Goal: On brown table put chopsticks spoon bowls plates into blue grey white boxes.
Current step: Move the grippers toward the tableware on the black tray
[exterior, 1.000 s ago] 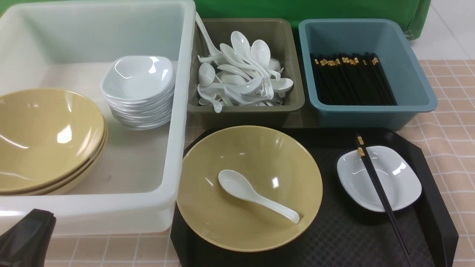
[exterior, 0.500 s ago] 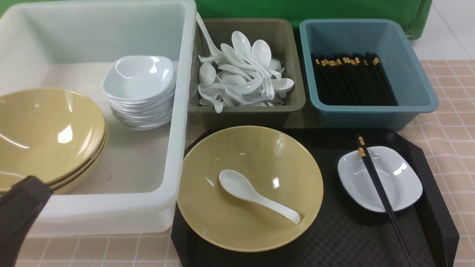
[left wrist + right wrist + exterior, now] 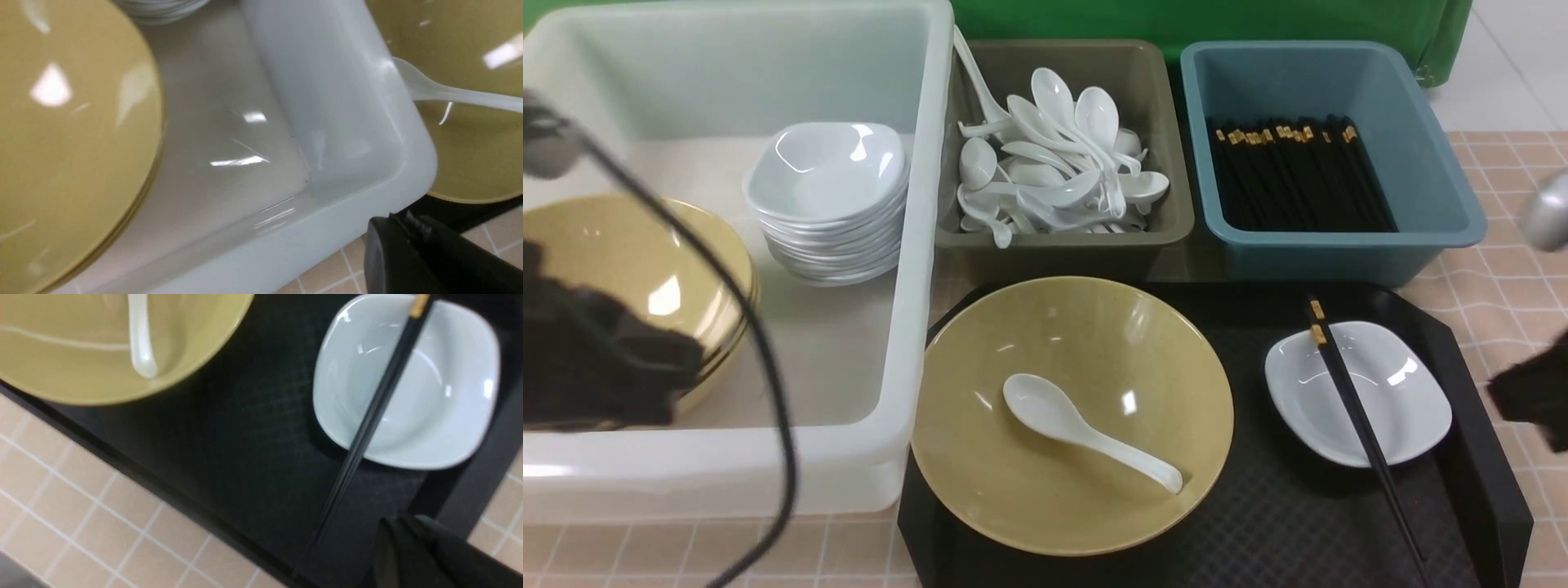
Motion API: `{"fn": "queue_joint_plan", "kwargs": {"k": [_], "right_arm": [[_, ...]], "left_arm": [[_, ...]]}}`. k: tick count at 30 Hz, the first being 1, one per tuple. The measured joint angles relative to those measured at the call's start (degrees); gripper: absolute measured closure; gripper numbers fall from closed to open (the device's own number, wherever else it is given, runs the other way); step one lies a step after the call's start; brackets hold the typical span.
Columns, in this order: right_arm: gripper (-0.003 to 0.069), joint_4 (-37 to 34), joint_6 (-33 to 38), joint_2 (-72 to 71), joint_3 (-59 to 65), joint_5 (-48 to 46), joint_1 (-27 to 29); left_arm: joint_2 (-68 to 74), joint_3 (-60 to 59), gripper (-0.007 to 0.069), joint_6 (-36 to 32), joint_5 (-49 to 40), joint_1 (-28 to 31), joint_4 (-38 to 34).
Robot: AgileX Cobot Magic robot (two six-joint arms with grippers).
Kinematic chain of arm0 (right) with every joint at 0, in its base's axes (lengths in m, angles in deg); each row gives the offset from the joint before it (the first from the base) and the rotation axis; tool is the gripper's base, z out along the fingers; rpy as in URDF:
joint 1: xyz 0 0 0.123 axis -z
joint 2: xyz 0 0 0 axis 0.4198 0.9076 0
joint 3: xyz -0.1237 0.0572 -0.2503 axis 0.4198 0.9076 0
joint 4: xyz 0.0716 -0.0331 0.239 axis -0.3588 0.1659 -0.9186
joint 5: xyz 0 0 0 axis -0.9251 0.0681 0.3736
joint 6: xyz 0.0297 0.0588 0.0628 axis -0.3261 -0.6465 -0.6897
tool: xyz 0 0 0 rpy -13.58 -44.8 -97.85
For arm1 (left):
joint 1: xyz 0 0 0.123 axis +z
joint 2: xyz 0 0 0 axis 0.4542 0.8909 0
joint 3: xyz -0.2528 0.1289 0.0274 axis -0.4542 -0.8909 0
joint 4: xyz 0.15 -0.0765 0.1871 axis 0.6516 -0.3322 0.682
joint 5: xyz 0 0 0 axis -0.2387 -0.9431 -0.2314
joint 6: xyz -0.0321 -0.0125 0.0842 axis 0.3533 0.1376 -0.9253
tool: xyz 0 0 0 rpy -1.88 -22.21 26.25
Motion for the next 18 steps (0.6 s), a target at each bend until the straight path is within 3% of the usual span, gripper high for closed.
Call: {"fn": "queue_joint_plan", "kwargs": {"k": [6,11,15,18], "right_arm": [[0.0601,3.96,-2.06,12.75,-2.88,5.28,-5.12],[0.0502,5.72,-6.03,19.69,-3.91,9.87,-5.03],[0.0297,6.97,-8.19,24.00,-4.30,12.87,-4.21],[0.0200,6.97,-8.78,25.70,-4.30,14.72,-4.21]], "left_arm": [[7.97,3.94,0.0621,-0.58,0.88,-13.09,0.00],[11.59,4.50,0.0621,-0.58,2.66,-21.61,0.90],[14.51,4.50,0.0621,-0.71,6.73,-24.94,3.32],[16.31,4.50,0.0620,-0.76,11.71,-25.07,4.00]]}}
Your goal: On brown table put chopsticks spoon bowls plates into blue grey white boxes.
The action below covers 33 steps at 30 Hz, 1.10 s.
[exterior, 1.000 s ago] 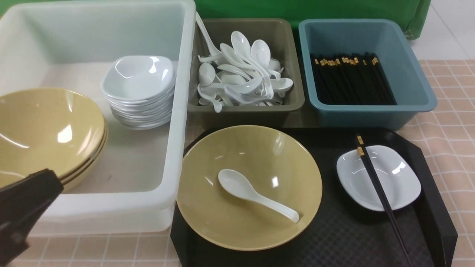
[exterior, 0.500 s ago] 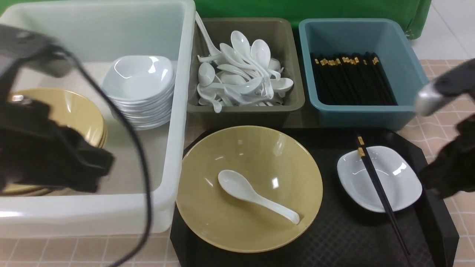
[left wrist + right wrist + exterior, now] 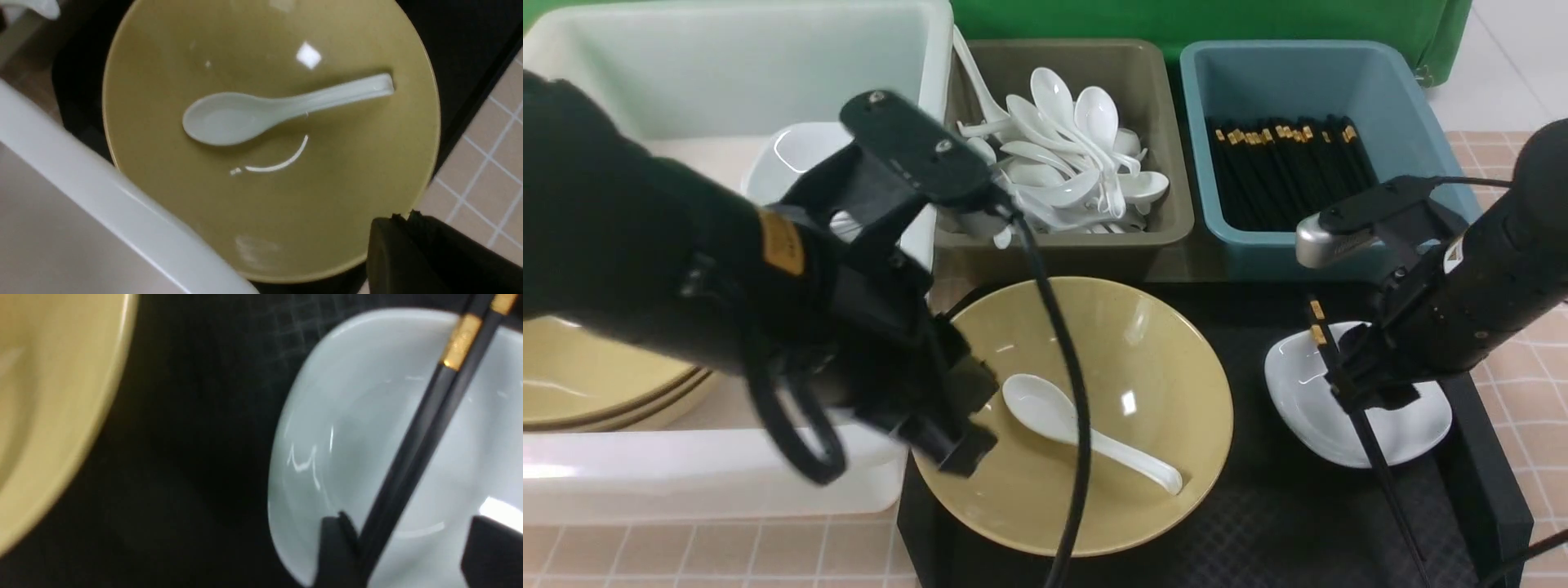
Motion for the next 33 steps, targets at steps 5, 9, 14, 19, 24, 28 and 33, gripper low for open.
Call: {"fn": "queue_joint_plan", "kwargs": {"k": [5,9,14,19,24,28,33], "right_arm": [[0.0135,0.06,-0.62,3.39,0.00,3.43,0.00],[0.0146,0.00,-1.75,6.49,-0.36,4.03,0.00],[0.0255,0.00,-2.03,8.54,-1.63,2.52,0.00],[0.0491,0.05,-2.11,7.87,-2.54,1.47,-0.05],[0.0498,0.00,-2.04,5.59,-2.76,-1.41,-0.05],[0.0498,0.00,-1.26,0.45,-3.12,-3.89,-0.05],[0.0498,0.89,-0.11,-2.60,-9.92,-0.13,0.68]], "left_arm": [[3.97,0.00,0.0620,-0.13,10.36,0.00,2.26],[7.42,0.00,0.0620,-0.26,15.63,0.00,6.63],[10.89,0.00,0.0620,-0.26,15.32,0.00,9.45],[11.69,0.00,0.0620,-0.20,13.68,0.00,9.52],[11.69,0.00,0.0620,0.55,12.86,0.00,9.52],[11.69,0.00,0.0620,4.34,14.68,0.00,8.52],[14.91,4.13,0.0620,7.69,19.79,0.00,7.33]]}}
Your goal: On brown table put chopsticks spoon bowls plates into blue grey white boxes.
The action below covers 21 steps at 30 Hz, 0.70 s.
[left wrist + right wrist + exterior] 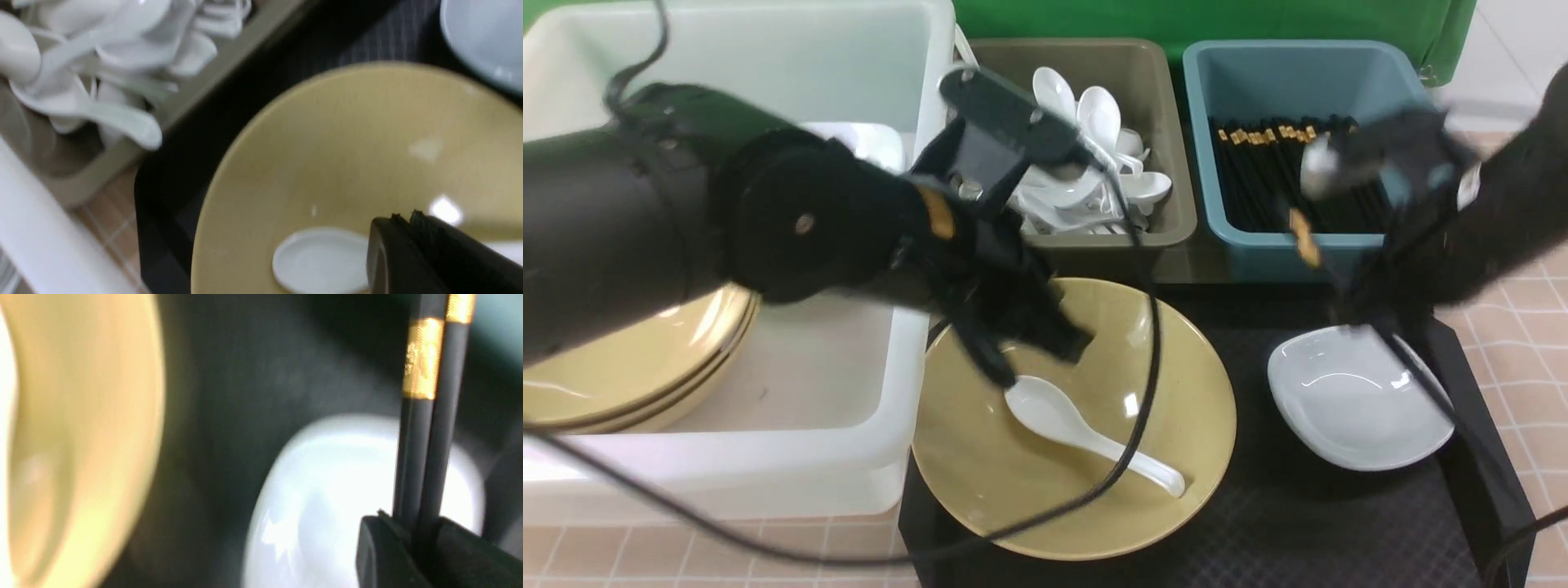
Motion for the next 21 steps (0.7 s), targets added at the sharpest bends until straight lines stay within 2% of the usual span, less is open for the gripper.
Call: {"fn": "queue_joint_plan", "kwargs": {"k": [6,10,16,21], "right_arm": [[0.0498,0.65,0.00,5.87,-13.37,5.20,3.10],[0.0498,0.79,-2.35,16.47,-28.02,8.57,5.82],[0.0498,0.84,-6.51,30.41,-42.31,12.88,8.43],[0.0498,0.84,-7.51,36.97,-46.57,9.09,9.50]], "left_arm": [[9.90,15.83,0.0620,-0.23,-1.69,1.34,-0.34],[17.44,28.02,0.0620,-1.30,-2.36,4.25,-0.81],[18.50,31.46,0.0620,-1.66,-4.33,6.46,-2.08],[17.48,31.32,0.0620,-3.56,-10.66,7.14,-0.96]]}}
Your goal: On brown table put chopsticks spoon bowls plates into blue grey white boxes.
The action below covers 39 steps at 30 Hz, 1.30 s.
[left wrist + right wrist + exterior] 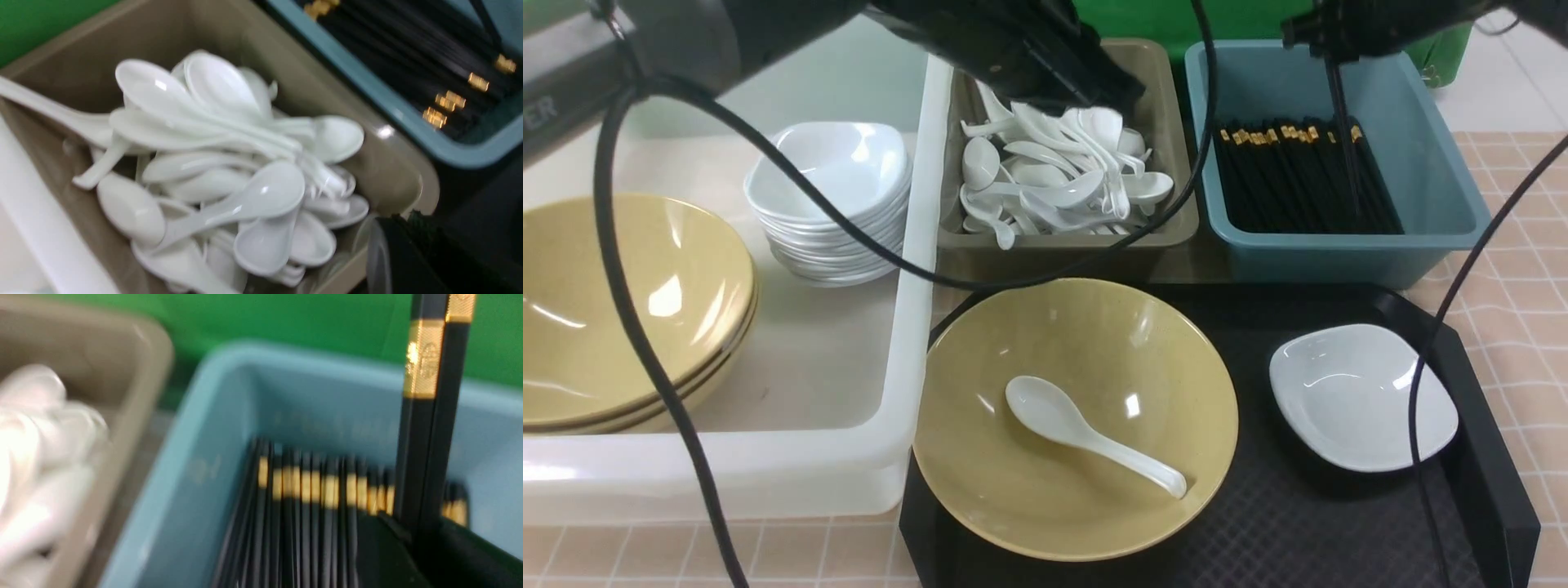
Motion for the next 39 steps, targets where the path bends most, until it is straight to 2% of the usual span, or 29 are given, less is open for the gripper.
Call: {"fn": "queue_joint_plan", "kwargs": {"k": [2,6,7,8,9,13,18,24,29,34,39], "right_arm": [[0.0490,0.00,0.08,0.93,-0.21,-2.90,0.06],[0.0413,0.00,1.36,1.17,-0.37,-10.90,0.11],[0.0351,0.00,1.82,0.82,-0.85,-14.24,0.11],[0.0344,0.00,1.93,0.76,-1.02,-15.21,0.11],[0.0282,0.00,3.34,0.18,-1.89,-19.68,0.11],[0.0200,-0.37,7.85,-2.06,-3.48,-30.90,0.00],[0.0176,-2.81,11.99,-9.11,2.43,-32.52,-2.31],[0.0175,-6.93,21.83,-21.05,16.79,-32.94,-13.72],[0.0175,-7.35,26.52,-22.87,23.05,-32.87,-23.87],[0.0175,-7.37,31.03,-19.46,25.45,-30.73,-32.40],[0.0175,-7.37,27.86,-14.03,25.70,-28.98,-35.42]], "left_arm": [[-1.29,-1.07,0.0620,-1.35,-1.63,0.07,0.57],[-6.90,-7.06,0.0620,-2.87,-1.75,0.18,0.84],[-10.17,-10.93,0.0620,-2.87,-1.19,0.18,1.38],[-10.54,-10.93,0.0620,-2.87,-1.08,0.18,1.46],[-13.54,-15.11,0.0620,-2.77,-0.48,0.18,2.23],[-20.94,-23.57,0.0620,-0.30,0.32,1.45,3.70],[-29.47,-33.65,0.0620,4.19,0.90,6.99,4.60],[-38.88,-46.06,0.0620,8.55,0.97,16.25,4.27],[-40.59,-49.69,0.0620,8.59,3.30,17.56,1.35],[-40.77,-49.78,0.0620,3.86,8.59,17.56,-6.17],[-40.77,-49.78,0.0620,-2.90,9.25,17.56,-13.51]]}}
